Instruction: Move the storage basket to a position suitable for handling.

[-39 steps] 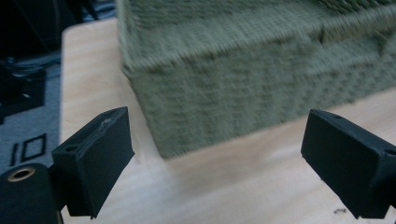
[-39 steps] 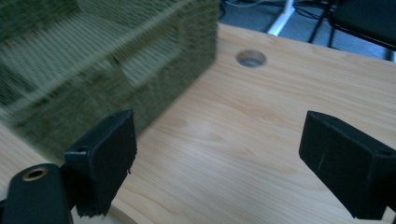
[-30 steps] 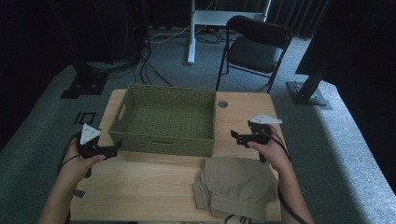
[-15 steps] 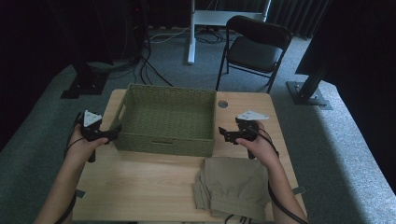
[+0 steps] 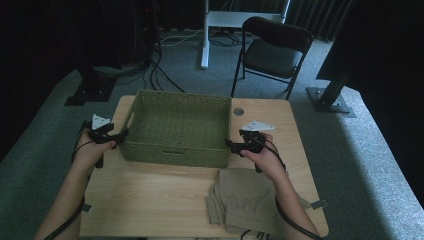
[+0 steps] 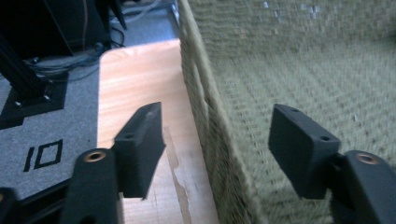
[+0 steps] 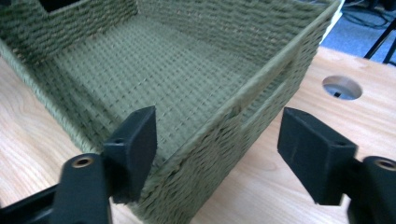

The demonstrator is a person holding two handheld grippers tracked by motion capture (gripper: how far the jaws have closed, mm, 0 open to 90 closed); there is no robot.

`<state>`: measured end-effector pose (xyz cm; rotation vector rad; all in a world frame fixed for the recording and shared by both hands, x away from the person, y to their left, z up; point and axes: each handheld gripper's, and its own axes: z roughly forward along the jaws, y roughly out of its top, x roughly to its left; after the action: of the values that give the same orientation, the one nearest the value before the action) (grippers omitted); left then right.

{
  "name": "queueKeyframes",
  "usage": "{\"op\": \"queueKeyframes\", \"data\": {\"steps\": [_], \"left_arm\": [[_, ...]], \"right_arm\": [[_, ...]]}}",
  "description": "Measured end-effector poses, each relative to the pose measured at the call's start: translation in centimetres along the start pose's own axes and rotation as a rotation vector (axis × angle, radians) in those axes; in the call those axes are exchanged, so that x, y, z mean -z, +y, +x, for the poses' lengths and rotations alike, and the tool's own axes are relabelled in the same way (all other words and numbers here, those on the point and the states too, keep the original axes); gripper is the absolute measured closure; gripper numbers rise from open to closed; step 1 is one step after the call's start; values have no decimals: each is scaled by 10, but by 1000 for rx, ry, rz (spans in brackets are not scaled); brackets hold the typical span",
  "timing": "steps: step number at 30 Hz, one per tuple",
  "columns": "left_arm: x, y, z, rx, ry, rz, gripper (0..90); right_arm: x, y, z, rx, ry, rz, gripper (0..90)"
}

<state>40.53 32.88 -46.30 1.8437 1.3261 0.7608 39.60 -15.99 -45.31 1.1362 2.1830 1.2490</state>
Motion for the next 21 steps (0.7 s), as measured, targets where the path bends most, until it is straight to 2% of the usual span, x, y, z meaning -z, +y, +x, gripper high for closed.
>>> {"op": "queueKeyframes", "data": {"steps": [3,4,6,8,10,16,21], "left_arm": [[-3,-2,-4,-3,-4,18,468],[-3,-2,-5,-7,-2,25,512],[-5,-4,-6,15,6,18,566],[-6,-4,-8,40,-1,17,661],[-6,-4,-9,58,-4,22,688],[-5,-4,-12,76,9,37,744],[-1,-5,-18,65,22,50,761]], "right_arm": [[-4,-4,4,40,-2,32,352],[-6,-4,5,37,3,31,373],[-7,-4,6,38,3,33,395],[-8,-3,8,50,-5,35,430],[-9,-3,9,24,4,45,459],[-8,-2,12,4,11,63,573],[-7,0,13,-13,-6,85,616]]}}
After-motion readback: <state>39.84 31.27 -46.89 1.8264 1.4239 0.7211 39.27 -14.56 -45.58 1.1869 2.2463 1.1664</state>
